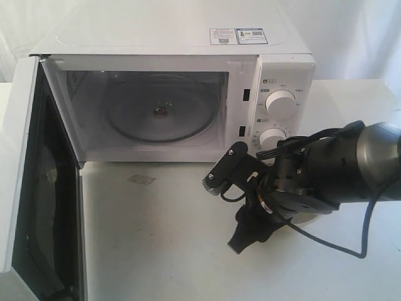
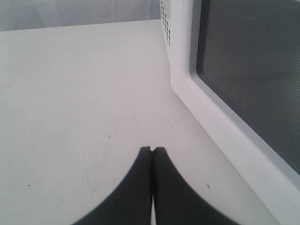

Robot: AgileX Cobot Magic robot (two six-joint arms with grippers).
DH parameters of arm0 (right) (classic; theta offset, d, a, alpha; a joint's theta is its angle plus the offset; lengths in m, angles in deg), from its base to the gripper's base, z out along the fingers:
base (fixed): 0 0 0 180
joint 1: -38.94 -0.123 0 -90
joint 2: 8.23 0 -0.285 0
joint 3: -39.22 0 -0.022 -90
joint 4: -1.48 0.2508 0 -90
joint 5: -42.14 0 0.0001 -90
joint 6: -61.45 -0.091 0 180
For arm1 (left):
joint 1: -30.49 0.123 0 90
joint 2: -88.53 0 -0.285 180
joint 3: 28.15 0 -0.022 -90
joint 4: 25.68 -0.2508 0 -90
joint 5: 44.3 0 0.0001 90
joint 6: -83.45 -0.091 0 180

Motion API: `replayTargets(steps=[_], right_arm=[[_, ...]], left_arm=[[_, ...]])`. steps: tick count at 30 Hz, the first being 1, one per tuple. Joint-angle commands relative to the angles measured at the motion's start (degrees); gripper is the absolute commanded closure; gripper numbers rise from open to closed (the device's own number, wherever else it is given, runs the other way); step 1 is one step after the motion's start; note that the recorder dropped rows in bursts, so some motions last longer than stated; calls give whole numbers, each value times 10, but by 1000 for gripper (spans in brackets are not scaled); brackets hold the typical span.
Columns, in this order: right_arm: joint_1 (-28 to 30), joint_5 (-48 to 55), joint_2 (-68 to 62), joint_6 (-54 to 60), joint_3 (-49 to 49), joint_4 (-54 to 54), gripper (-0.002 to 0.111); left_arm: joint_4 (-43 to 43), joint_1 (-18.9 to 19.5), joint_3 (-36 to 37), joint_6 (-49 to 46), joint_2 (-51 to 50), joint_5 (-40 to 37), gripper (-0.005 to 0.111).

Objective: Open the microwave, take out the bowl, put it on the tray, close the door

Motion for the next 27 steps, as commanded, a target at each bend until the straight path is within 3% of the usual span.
replayTargets(steps=[1,5,9,15,22,27], right_arm=[[1,31,51,-3,3,4,57],[1,38,113,-3,10,26,57],[1,16,183,3,13,129,60],[-29,-25,233,105,3,249,71],[-82,-72,236,113,-17,252,80],[-107,-151,236,118,-49,252,92]], left_arm=[[0,1,2,1,3,1,107],[0,1,2,1,3,1,107],[0,1,2,1,3,1,107],[0,1,2,1,3,1,107],[0,1,2,1,3,1,107],[0,1,2,1,3,1,107]])
